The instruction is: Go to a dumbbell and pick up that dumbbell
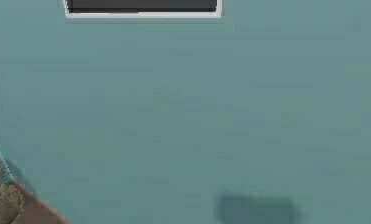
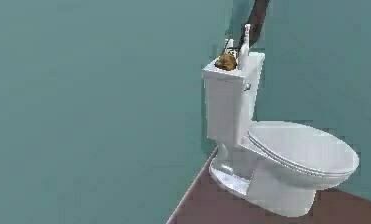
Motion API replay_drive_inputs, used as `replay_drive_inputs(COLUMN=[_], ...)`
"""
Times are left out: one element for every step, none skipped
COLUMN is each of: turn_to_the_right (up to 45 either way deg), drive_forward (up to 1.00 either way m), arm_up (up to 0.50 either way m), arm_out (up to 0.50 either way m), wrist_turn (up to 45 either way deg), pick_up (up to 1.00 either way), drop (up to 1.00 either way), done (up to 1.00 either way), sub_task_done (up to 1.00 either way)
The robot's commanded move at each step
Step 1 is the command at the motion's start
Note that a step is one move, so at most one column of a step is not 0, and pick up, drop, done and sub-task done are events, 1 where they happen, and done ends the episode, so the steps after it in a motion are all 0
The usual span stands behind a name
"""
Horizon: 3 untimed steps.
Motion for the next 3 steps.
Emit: replay_drive_inputs(turn_to_the_right=[-45.0,-45.0,-45.0], drive_forward=[0.00,0.00,0.00], arm_up=[0.00,0.00,0.00], arm_out=[0.00,0.00,0.00], wrist_turn=[0.0,0.0,0.0], pick_up=[0.00,0.00,0.00], drop=[0.00,0.00,0.00], done=[0.00,0.00,0.00], sub_task_done=[0.00,0.00,0.00])
